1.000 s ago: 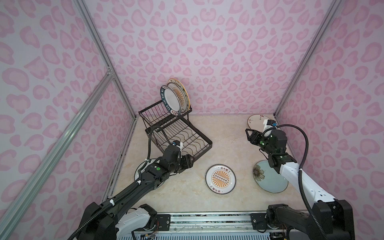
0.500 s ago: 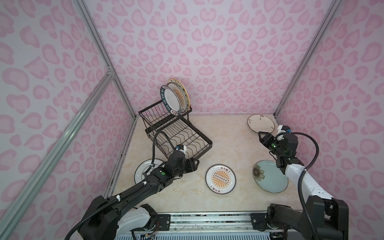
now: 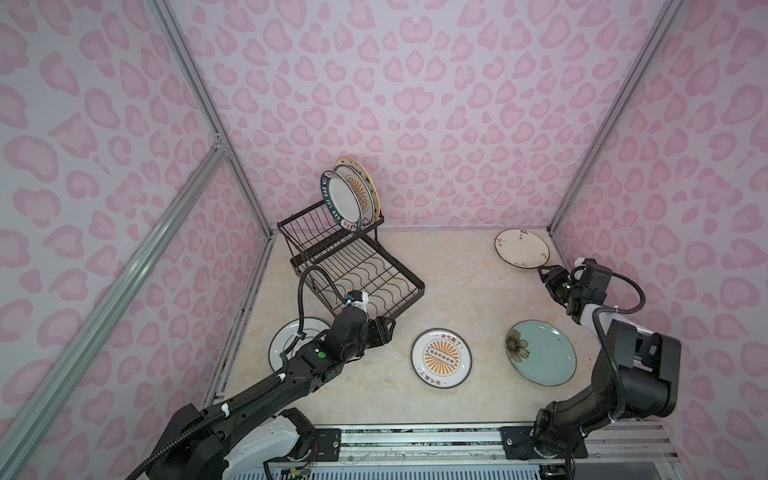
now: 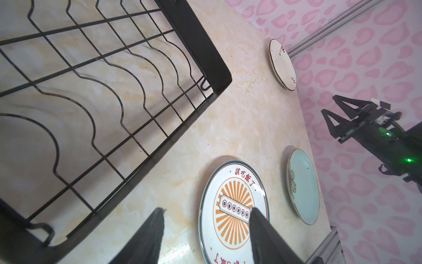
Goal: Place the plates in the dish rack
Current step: 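Move the right gripper toward the berry-sprig plate while the left gripper nears the rack, then grasp the berry-sprig plate's rim with the right gripper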
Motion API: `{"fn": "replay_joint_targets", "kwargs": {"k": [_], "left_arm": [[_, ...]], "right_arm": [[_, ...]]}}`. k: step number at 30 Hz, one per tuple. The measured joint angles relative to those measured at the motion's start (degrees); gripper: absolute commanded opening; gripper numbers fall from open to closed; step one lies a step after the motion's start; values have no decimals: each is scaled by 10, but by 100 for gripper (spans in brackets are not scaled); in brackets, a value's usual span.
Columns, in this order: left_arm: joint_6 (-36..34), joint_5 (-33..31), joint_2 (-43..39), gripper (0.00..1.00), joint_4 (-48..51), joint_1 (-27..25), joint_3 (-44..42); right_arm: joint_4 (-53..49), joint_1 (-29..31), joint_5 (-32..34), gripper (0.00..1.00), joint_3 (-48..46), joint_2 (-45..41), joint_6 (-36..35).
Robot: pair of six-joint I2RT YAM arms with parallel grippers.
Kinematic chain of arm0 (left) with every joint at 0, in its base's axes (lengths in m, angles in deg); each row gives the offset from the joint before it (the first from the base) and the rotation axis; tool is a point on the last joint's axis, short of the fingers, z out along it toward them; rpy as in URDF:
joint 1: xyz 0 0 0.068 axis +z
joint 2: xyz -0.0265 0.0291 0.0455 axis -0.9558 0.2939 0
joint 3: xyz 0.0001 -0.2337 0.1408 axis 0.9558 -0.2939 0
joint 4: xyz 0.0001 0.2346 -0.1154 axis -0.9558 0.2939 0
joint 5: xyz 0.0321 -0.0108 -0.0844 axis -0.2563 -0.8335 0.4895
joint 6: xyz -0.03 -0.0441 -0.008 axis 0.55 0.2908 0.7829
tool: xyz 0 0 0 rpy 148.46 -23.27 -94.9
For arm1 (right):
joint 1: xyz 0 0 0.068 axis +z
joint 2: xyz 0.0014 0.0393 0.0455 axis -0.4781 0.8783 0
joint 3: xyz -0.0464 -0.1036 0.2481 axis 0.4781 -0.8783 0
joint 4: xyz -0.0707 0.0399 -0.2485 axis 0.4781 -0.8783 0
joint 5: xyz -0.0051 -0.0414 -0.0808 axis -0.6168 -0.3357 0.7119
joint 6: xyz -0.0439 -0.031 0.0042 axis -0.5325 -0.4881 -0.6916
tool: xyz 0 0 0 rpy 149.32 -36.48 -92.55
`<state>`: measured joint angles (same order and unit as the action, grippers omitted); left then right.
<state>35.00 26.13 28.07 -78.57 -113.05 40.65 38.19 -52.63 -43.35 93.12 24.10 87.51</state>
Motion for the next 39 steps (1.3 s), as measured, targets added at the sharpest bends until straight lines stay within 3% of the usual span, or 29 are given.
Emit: {"fn": "replay_joint_targets", "kwargs": {"k": [7,14,39], "left_arm": [[-3,-16,-14,62,14,0,-1],[-11,-30,-19,62,32,0,7],[-11,-45,-42,62,54,0,7]], "right_arm": [[35,-26,-28,50,95,145,45],[10,-21,-23,47,198,228,53],[-60,10,35,34,295,311,60]]}}
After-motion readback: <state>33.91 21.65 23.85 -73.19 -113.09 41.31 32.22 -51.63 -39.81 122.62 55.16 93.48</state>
